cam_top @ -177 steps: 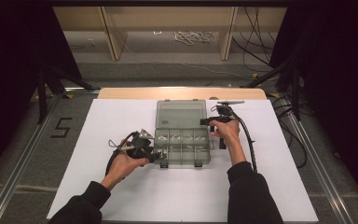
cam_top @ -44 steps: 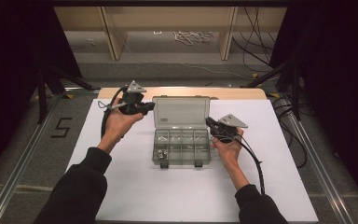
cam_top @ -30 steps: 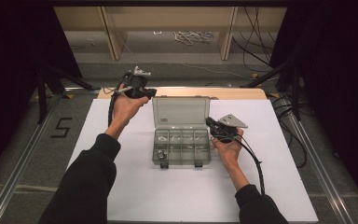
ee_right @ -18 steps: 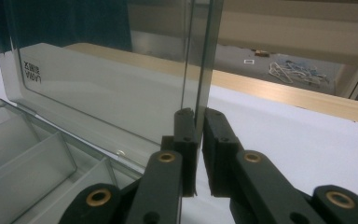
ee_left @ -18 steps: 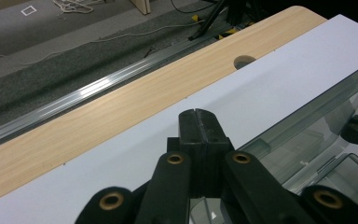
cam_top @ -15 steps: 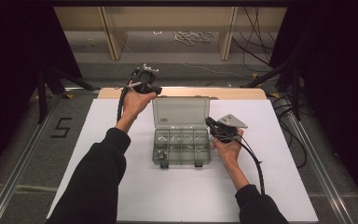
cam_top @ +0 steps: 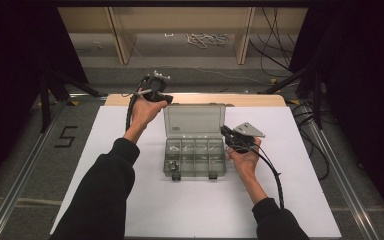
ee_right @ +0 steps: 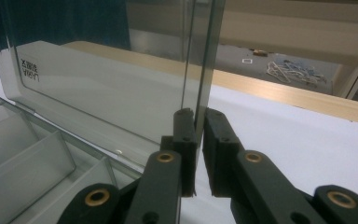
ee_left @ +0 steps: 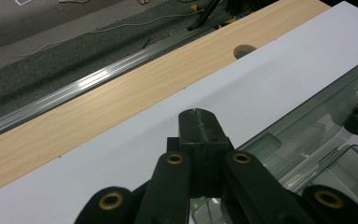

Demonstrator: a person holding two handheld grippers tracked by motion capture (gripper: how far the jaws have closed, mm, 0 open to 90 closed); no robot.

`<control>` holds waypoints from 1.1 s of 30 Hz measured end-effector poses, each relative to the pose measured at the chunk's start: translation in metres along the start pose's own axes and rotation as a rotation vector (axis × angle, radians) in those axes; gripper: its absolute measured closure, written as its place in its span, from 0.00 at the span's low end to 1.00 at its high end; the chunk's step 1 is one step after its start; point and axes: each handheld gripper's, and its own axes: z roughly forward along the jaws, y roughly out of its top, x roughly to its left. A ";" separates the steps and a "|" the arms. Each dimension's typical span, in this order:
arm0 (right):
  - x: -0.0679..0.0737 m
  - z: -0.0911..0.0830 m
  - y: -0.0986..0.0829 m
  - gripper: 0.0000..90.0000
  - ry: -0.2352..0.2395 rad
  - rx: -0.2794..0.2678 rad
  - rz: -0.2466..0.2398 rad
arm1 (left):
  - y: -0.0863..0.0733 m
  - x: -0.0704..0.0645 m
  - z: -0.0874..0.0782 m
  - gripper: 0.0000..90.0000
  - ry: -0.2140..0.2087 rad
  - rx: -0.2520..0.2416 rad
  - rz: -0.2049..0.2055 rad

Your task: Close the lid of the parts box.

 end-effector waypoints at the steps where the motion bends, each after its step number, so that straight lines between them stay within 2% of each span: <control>1: 0.000 0.000 0.000 0.93 0.000 0.002 -0.002 | 0.000 0.000 0.000 1.00 0.000 0.000 0.000; 5: 0.002 -0.002 0.001 0.92 -0.002 0.017 0.003 | -0.001 -0.004 -0.001 1.00 -0.012 0.015 0.024; 7: 0.003 -0.004 0.002 0.91 -0.020 0.032 -0.013 | -0.002 -0.005 -0.001 1.00 -0.018 0.016 0.025; 10: 0.004 -0.007 0.006 0.81 -0.025 0.035 0.022 | -0.004 -0.006 -0.002 1.00 -0.027 0.019 0.031; 12: 0.005 -0.011 0.009 0.77 -0.015 0.015 0.037 | -0.006 -0.006 -0.004 0.99 -0.035 0.018 0.035; 14: 0.007 -0.016 0.012 0.69 -0.011 0.031 0.046 | -0.008 -0.006 -0.005 0.99 -0.041 0.019 0.034; 16: 0.009 -0.020 0.015 0.65 -0.013 0.015 0.055 | -0.011 -0.006 -0.006 0.99 -0.042 0.022 0.034; 20: 0.013 -0.030 0.019 0.57 -0.010 0.030 0.080 | -0.015 -0.006 -0.009 0.99 -0.045 0.019 0.038; 21: 0.014 -0.032 0.020 0.55 -0.012 0.041 0.060 | -0.016 -0.006 -0.011 0.99 -0.047 0.017 0.045; 26: 0.019 -0.051 0.029 0.48 0.007 0.049 0.033 | -0.024 -0.010 -0.018 1.00 -0.066 0.013 0.064; 27: 0.020 -0.055 0.030 0.47 0.015 0.056 0.035 | -0.026 -0.012 -0.019 1.00 -0.074 0.011 0.065; 30: 0.022 -0.067 0.033 0.47 0.013 0.039 0.003 | -0.031 -0.016 -0.023 1.00 -0.084 0.007 0.086; 33: 0.026 -0.077 0.033 0.46 0.021 0.051 0.001 | -0.037 -0.021 -0.028 1.00 -0.097 0.001 0.101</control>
